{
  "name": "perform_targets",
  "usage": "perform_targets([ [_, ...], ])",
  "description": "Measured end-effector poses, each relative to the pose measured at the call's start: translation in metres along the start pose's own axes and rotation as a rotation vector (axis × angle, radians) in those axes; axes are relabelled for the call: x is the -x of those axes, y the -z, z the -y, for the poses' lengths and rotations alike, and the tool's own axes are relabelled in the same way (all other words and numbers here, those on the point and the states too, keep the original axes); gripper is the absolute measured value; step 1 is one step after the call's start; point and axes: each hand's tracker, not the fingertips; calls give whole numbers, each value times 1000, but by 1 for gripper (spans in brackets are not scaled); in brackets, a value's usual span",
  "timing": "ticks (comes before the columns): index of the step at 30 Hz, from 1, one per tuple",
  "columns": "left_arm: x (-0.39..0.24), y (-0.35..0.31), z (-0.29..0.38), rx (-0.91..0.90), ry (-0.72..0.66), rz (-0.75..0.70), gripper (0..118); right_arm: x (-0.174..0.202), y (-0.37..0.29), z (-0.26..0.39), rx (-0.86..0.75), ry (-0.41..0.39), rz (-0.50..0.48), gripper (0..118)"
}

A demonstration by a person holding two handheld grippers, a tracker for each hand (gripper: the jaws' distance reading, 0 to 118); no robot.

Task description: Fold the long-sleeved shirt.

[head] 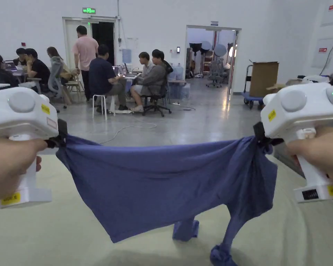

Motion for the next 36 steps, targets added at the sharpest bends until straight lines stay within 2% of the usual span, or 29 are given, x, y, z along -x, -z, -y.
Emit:
perform_targets([
  [5, 27, 62, 111, 202, -31, -22, 1, 14, 76, 113, 171, 0, -58, 4],
  [9, 47, 66, 180, 300, -33, -12, 1, 17, 94, 187, 265, -43, -80, 4],
  [15, 80, 14, 249, 333, -6, 0, 1, 14, 40, 276, 253, -85, -135, 4],
  [19, 89, -36, 288, 359, -15, 23, 1, 16, -12, 325, 241, -77, -152, 4],
  [28, 101, -129, 358, 393, 91, 57, 1, 27, -100, 434, 265, -224, -128, 4],
  [36, 111, -157, 412, 439, 77, 63, 1, 33, -113, 498, 364, -198, -153, 1],
])
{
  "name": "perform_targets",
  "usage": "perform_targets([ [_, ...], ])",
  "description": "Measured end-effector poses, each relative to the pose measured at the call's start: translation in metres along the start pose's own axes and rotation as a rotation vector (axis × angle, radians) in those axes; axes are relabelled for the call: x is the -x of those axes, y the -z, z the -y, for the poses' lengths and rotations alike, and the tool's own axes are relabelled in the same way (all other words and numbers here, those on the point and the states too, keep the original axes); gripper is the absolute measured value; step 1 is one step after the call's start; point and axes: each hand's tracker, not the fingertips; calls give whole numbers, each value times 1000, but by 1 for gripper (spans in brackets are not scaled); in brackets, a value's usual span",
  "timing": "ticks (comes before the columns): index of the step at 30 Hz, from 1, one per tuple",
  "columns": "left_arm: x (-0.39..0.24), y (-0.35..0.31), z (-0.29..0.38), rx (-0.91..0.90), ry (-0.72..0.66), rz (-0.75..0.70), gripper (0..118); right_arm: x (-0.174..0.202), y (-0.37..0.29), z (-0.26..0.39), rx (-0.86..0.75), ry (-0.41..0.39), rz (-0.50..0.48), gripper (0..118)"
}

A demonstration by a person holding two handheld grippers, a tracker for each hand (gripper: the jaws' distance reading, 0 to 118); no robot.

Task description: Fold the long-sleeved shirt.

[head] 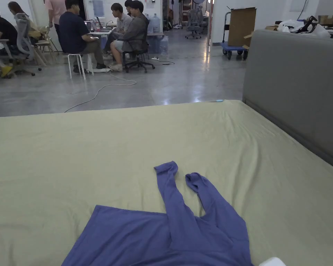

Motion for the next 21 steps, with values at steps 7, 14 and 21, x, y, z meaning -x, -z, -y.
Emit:
perform_targets([
  [7, 21, 38, 27, 84, -42, -11, 1, 0, 23, 24, 90, 31, 6, 0],
  [14, 24, 58, 31, 93, -86, -9, 10, -6, 32, 24, 100, 70, -1, 4],
  [21, 14, -19, 14, -138, -68, 5, 112, -25, -33, -3, -18, 146, -10, 104],
])
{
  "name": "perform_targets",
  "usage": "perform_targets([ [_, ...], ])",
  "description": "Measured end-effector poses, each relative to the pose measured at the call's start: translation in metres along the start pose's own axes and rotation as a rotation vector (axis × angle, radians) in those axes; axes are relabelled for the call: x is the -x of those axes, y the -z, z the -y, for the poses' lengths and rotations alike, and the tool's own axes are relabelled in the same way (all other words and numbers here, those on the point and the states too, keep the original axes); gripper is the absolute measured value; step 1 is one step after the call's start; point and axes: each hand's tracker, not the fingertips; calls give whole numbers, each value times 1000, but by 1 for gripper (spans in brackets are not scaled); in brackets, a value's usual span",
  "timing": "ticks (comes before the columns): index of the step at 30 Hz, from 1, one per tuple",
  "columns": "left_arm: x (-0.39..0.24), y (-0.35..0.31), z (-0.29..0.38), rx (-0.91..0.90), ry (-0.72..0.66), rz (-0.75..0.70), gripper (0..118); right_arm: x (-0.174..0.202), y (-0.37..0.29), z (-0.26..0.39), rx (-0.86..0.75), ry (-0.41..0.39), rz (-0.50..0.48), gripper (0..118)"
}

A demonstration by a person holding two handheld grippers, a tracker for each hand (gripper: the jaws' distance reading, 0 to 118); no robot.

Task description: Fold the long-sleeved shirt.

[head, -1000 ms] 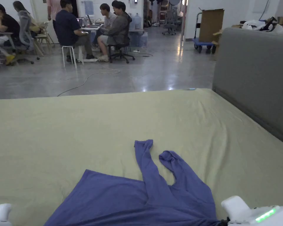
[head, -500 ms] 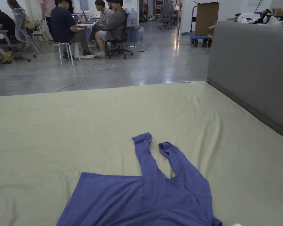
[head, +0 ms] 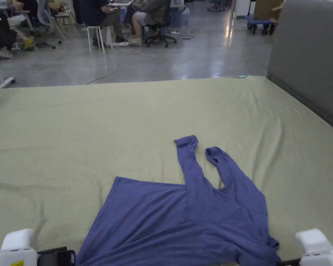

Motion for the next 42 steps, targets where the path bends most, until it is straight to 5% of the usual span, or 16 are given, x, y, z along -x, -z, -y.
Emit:
perform_targets([
  [3, -11, -24, 13, -5, -15, 15, 118, 3, -30, -6, -71, 64, -39, 104],
  [6, -24, -38, 34, 140, -42, 93, 112, 12, -42, -4, -67, 100, -110, 104],
  [7, -28, -38, 45, 168, -45, 121, 86, 17, -41, -4, -60, 102, -123, 102],
  [8, -25, -37, 52, 167, -42, 132, 43, 21, -40, -3, -53, 97, -128, 93],
  [9, -28, -35, 62, 160, -37, 116, 3, 26, -40, 1, -50, 86, -136, 73],
  [10, -33, -33, 71, 189, -2, 79, 0, 32, -39, 4, -41, 67, -141, 29],
  [11, -36, -34, 77, 191, 26, 59, 0, 37, -34, 5, -22, 46, -137, 1],
  [22, -40, -25, 52, 159, 48, 90, 0, 64, -26, 5, -23, -51, -155, 0],
  [34, -48, -9, 39, 146, 33, 53, 0, 74, -13, -3, -20, -45, -190, 0],
  [42, -86, 25, -28, 72, 160, 71, 0, 81, -13, -9, -43, -25, -207, 0],
])
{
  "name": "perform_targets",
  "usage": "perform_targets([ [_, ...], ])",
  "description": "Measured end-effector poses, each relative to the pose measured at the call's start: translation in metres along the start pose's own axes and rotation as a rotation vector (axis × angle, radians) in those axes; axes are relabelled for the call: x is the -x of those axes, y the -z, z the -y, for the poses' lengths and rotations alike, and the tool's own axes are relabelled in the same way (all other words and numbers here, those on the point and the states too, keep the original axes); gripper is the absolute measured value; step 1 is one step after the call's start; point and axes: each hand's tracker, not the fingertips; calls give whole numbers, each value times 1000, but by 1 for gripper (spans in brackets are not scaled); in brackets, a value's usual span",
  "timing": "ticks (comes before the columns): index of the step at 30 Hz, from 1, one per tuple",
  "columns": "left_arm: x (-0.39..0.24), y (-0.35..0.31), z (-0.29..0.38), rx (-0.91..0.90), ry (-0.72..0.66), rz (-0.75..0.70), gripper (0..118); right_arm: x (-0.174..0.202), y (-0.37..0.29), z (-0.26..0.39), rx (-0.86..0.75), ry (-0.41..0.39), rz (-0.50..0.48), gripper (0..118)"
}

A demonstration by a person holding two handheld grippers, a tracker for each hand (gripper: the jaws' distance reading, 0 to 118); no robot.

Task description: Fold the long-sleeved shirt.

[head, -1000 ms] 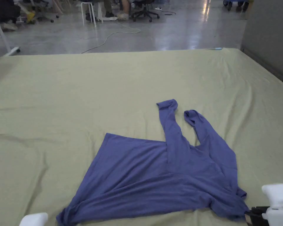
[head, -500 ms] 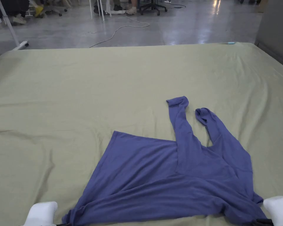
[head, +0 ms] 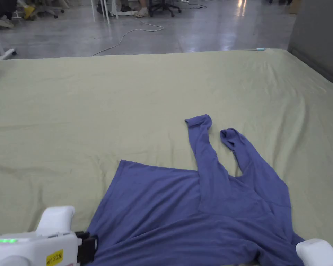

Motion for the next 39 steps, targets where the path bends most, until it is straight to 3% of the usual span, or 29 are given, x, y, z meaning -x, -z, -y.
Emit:
perform_targets([
  [12, -20, 79, -106, -14, 54, 19, 0, -11, 13, 0, 26, 11, -5, 0],
  [13, -20, 91, -117, -16, 52, 10, 14, -12, 14, -1, 26, 16, -11, 0],
  [14, -19, 104, -129, -19, 58, -5, 14, -13, 15, -2, 27, 18, -14, 0],
  [15, -18, 120, -140, -32, 84, -57, 26, -13, 16, -2, 28, 18, -15, 0],
  [16, -17, 140, -153, -14, 89, -81, 76, -13, 18, -2, 29, 19, -14, 0],
  [17, -15, 161, -162, 21, 94, -84, 118, -13, 19, -2, 32, 20, -13, 0],
  [18, -13, 174, -171, -72, 85, -45, 113, -14, 20, -1, 35, 22, -13, 0],
  [19, -10, 192, -180, 39, 49, -124, 110, -15, 20, 0, 37, 27, -12, 0],
  [23, -12, 247, -190, 128, 69, -213, 109, -24, 21, 2, 54, 57, 8, 0],
  [25, -20, 268, -180, 223, 126, -220, 93, -31, 21, 2, 63, 77, 33, 0],
  [26, -22, 266, -176, 188, 153, -251, 92, -35, 21, 1, 67, 90, 43, 0],
  [27, -32, 259, -183, 151, 199, -276, 82, -38, 21, 0, 75, 108, 60, 0],
  [28, -44, 251, -186, 164, 283, -245, 55, -43, 22, -2, 80, 130, 79, 0],
  [29, -55, 245, -186, 163, 345, -250, 11, -46, 22, -4, 82, 148, 92, 0],
  [30, -55, 238, -185, 143, 395, -195, 1, -50, 23, -7, 79, 166, 100, 0],
  [31, -63, 231, -182, 129, 395, -176, 1, -56, 25, -11, 62, 194, 104, 13],
  [33, -66, 220, -183, 145, 408, -168, 1, -71, 29, -20, 24, 247, 142, 90],
  [34, -56, 216, -184, 132, 368, -117, 1, -76, 37, -25, 32, 283, 162, 118],
  [36, -45, 203, -191, 119, 284, -107, 1, -87, 48, -32, -14, 253, 163, 118],
  [39, -34, 189, -203, 89, 221, -93, 1, -96, 79, -32, 129, 238, 249, 114],
])
